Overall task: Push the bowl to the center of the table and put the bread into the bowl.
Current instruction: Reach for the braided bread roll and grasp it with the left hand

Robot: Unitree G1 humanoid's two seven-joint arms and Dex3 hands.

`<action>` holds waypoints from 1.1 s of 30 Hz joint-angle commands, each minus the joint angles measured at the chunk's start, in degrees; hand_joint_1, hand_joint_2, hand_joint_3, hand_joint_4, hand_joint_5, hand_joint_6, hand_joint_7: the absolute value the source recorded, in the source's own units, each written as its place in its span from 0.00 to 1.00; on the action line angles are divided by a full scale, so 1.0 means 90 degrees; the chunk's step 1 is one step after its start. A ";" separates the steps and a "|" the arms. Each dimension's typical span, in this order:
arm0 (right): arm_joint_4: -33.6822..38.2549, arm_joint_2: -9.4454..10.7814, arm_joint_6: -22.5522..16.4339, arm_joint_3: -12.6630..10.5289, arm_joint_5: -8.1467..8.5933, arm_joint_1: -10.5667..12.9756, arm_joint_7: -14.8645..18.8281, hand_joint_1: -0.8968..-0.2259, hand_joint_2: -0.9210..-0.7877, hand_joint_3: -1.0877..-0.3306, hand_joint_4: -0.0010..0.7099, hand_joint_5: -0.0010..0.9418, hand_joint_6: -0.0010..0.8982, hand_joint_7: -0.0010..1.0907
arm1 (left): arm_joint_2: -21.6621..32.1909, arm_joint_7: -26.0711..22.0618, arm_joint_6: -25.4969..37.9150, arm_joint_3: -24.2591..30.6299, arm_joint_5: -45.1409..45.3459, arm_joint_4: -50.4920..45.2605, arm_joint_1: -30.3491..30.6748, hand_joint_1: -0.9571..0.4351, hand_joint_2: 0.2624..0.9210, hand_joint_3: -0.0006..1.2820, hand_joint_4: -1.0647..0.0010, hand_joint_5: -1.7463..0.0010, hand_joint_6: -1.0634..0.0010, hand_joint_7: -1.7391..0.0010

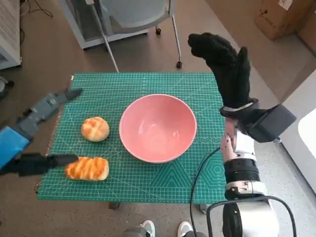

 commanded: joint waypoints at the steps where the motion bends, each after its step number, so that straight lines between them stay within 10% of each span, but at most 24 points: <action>1: 0.0013 0.0085 0.0168 0.0037 0.0012 0.0121 -0.0066 0.48 0.00 0.85 0.44 0.01 0.55 0.02 | 0.0320 -0.0222 0.0260 -0.0100 0.0286 -0.0246 0.0394 0.68 0.69 0.03 0.89 0.99 0.86 0.82; 33: -0.0217 0.0102 0.0513 0.0013 0.0145 0.0223 0.0039 0.48 0.00 0.84 0.46 0.01 0.55 0.02 | 0.0065 0.0420 -0.1101 -0.3133 0.3172 0.1784 0.0764 0.66 0.74 0.01 0.78 0.99 0.65 0.98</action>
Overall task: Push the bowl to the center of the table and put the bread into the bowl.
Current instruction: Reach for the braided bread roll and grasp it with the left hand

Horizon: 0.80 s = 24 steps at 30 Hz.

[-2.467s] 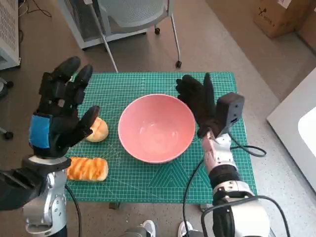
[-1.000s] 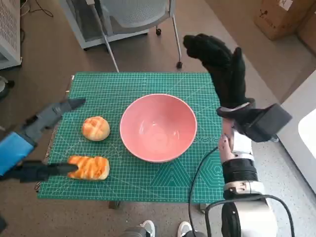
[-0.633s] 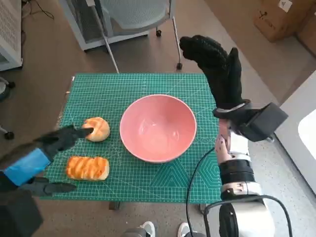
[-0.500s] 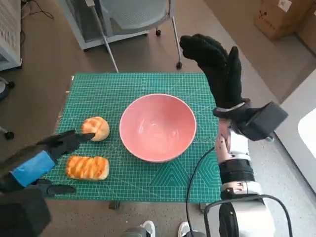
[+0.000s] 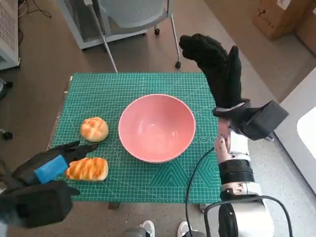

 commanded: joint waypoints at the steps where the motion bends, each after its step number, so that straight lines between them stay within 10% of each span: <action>1: -0.0060 -0.0032 0.0125 0.0004 0.0063 0.0188 0.0061 0.48 0.00 0.84 0.46 0.01 0.55 0.02 | -0.0233 0.0300 -0.0327 -0.0483 0.0535 0.0547 -0.0209 0.66 0.75 0.01 0.77 0.99 0.64 0.98; 19: -0.0191 -0.0103 0.0062 0.0022 0.0034 0.0316 0.0104 0.50 0.00 0.86 0.45 0.00 0.55 0.01 | -0.0857 0.1197 -0.1502 -0.1334 0.1899 0.2312 -0.0780 0.76 0.97 0.03 0.33 0.96 0.28 0.94; 20: -0.0200 -0.0106 0.0056 0.0029 0.0025 0.0322 0.0101 0.51 0.00 0.86 0.45 0.00 0.55 0.01 | -0.0861 0.1232 -0.1591 -0.1334 0.1936 0.2380 -0.0788 0.74 0.98 0.05 0.36 0.72 0.34 0.71; 24: -0.0242 -0.0138 0.0020 0.0057 -0.0012 0.0357 0.0097 0.51 0.00 0.86 0.45 0.00 0.55 0.01 | -0.0858 0.1342 -0.1951 -0.1316 0.2051 0.2671 -0.0826 0.70 1.00 0.07 0.37 0.37 0.41 0.44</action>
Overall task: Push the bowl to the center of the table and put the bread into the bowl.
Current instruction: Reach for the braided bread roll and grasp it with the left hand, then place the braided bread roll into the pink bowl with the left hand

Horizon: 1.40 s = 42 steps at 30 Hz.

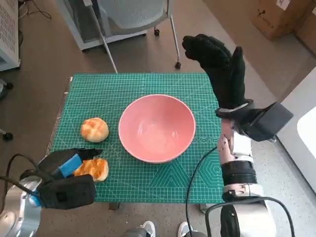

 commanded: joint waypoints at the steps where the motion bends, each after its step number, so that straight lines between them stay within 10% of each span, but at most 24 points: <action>1: -0.0020 -0.0065 -0.0013 0.0048 -0.0031 0.0189 0.0057 0.51 0.00 0.86 0.45 0.00 0.55 0.01 | 0.0001 0.0163 -0.0419 -0.0013 0.0213 0.0333 -0.0058 0.70 1.00 0.06 0.36 0.35 0.41 0.43; 28: -0.0315 -0.0049 0.0026 0.0103 0.0077 0.0411 0.0087 0.51 0.00 0.86 0.45 0.00 0.55 0.01 | -0.0071 -0.0602 -0.0290 0.1324 -0.0576 -0.0736 -0.0176 0.69 1.00 0.04 0.34 0.30 0.37 0.39; 42: -0.0451 -0.0103 0.0090 0.0094 0.0149 0.0471 0.0118 0.52 0.00 0.86 0.45 0.00 0.55 0.01 | -0.0219 -0.0915 0.0371 0.1685 -0.1069 -0.1700 -0.1880 0.69 1.00 0.03 0.34 0.30 0.34 0.41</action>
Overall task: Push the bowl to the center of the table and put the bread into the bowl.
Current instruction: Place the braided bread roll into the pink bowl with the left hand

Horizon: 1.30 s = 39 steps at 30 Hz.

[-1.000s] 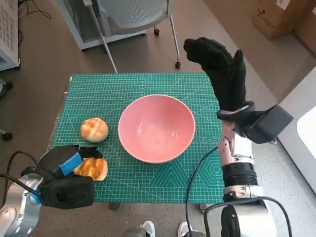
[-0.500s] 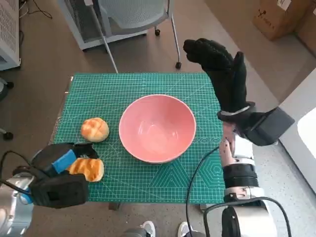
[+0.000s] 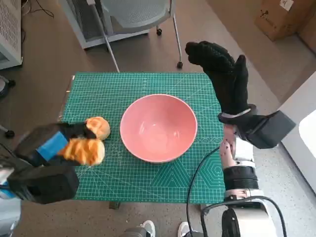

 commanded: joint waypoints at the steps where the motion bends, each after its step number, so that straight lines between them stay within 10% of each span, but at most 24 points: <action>1: -0.0001 -0.0064 0.0092 -0.0003 0.0040 0.0163 0.0059 0.52 0.00 0.86 0.45 0.00 0.55 0.01 | -0.0151 0.0081 -0.0055 -0.0082 -0.0149 -0.0035 -0.0788 0.69 1.00 0.03 0.34 0.30 0.34 0.41; 26: -0.0319 -0.0228 0.0052 0.0016 0.0114 0.0502 0.0115 0.53 0.00 0.90 0.41 0.00 0.52 0.00 | -0.1930 0.0151 -0.0976 -0.2502 0.0265 0.2681 -0.3547 0.69 1.00 0.09 0.41 0.31 0.44 0.29; 30: -0.0389 -0.0287 0.0061 -0.0017 0.0150 0.0563 0.0135 0.54 0.00 0.91 0.41 0.00 0.52 0.00 | -0.2025 0.0000 -0.0978 -0.2558 0.0182 0.2905 -0.3525 0.70 0.95 0.04 0.53 0.79 0.57 0.74; 39: -0.0398 -0.0326 -0.0024 -0.0069 0.0094 0.0622 0.0017 0.54 0.00 0.91 0.40 0.00 0.52 0.00 | -0.2024 -0.0436 -0.0891 -0.2620 0.0068 0.3063 -0.3512 0.60 0.81 0.00 0.79 0.99 0.71 0.97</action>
